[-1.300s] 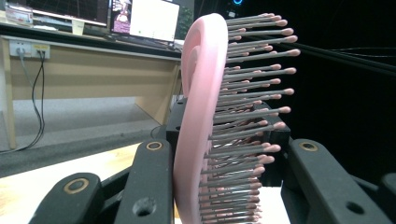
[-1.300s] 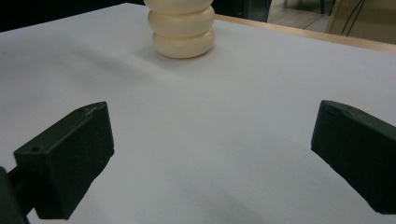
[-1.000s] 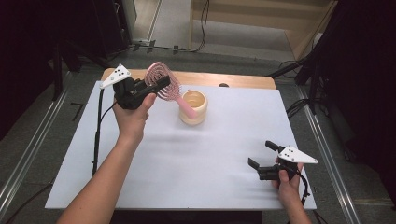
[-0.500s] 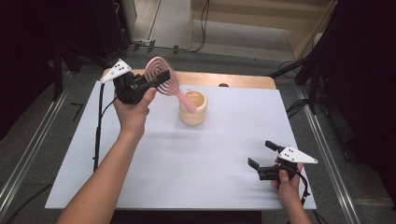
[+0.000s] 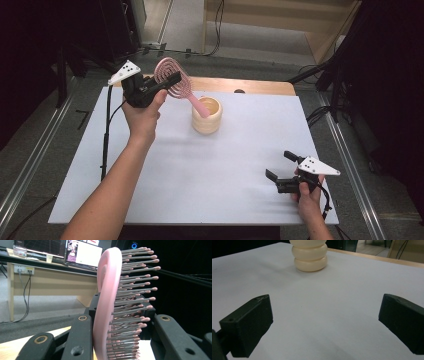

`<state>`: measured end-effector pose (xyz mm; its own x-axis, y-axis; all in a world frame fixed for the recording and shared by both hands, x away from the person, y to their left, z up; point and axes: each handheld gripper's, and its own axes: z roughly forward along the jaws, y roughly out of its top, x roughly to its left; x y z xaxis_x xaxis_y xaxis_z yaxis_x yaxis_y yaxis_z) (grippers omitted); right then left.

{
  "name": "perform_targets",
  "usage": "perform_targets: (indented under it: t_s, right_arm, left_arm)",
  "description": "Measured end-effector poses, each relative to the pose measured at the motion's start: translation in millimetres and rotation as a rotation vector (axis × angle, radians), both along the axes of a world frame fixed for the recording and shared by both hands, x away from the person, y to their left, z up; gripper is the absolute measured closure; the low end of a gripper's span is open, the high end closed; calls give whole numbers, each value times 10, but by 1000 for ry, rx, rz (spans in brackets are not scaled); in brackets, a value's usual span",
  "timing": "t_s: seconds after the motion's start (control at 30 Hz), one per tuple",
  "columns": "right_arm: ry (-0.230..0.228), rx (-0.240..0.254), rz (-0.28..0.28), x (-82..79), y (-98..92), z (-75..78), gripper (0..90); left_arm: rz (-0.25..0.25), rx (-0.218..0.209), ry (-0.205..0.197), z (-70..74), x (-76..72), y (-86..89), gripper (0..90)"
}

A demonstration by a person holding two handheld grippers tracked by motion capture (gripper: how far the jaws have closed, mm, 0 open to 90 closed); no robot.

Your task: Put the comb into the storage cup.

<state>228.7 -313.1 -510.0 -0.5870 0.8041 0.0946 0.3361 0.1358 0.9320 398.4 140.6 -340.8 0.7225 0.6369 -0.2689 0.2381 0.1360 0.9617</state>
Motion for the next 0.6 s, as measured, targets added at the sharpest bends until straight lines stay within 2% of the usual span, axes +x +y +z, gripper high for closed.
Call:
perform_targets:
  t_s: [0.43, 0.6]
  right_arm:
    - [1, 0, 0, 1, 1, -1, 0]
    - [2, 0, 0, 1, 1, -2, 0]
  left_arm:
    - [23, 2, -1, -14, 55, -28, 655]
    - [45, 7, -18, -25, 66, -45, 655]
